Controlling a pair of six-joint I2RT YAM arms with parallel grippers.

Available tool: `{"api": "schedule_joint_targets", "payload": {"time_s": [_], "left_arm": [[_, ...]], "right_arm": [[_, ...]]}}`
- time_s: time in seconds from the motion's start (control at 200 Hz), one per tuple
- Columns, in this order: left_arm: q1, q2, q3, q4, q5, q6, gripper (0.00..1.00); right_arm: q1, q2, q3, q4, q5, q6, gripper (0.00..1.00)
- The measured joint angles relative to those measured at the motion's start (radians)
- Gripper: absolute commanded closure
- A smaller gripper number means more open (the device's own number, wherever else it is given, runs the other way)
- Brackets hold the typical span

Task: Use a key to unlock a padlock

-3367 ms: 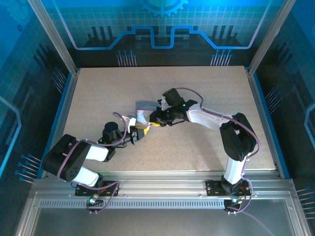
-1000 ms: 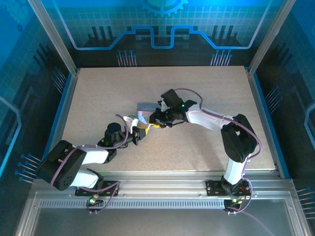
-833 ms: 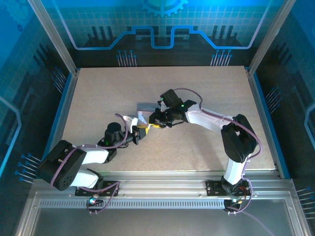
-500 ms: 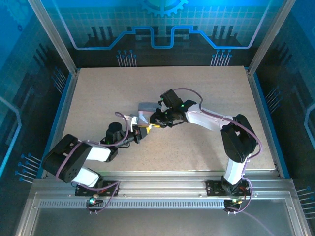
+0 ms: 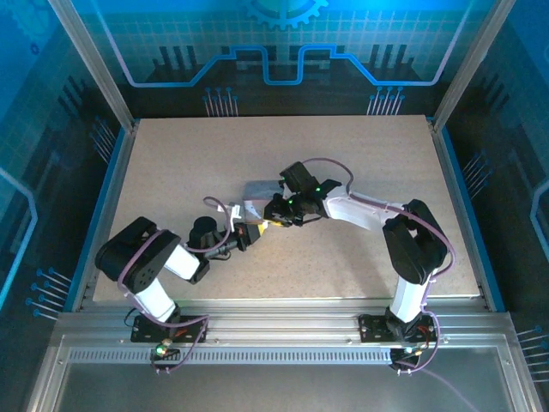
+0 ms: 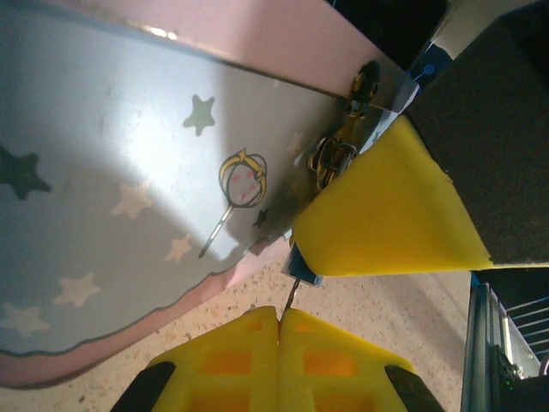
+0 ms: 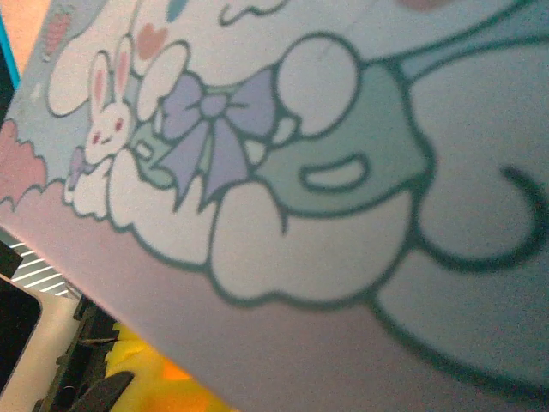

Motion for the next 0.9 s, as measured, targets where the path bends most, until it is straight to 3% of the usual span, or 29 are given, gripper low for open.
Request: {"api": "schedule_joint_targets", "payload": {"time_s": [0.24,0.57,0.725,0.765,0.9], "left_arm": [[-0.028,0.027,-0.011,0.025,-0.024,-0.002,1.00],[-0.042,0.038,-0.020,0.037,-0.037,-0.002,1.00],[-0.046,0.038,-0.028,0.040,-0.048,-0.002,1.00],[-0.046,0.038,-0.029,0.039,-0.051,-0.002,1.00],[-0.047,0.038,-0.033,0.039,-0.055,-0.002,1.00]], "right_arm": [[0.021,0.008,-0.008,-0.008,0.042,0.002,0.70],[0.040,0.013,-0.014,-0.001,0.090,0.000,0.87],[0.044,0.020,-0.014,0.003,0.093,0.000,0.89],[0.044,0.023,-0.014,0.005,0.093,0.001,0.86],[0.049,0.031,-0.018,0.018,0.095,0.016,0.63]]}}
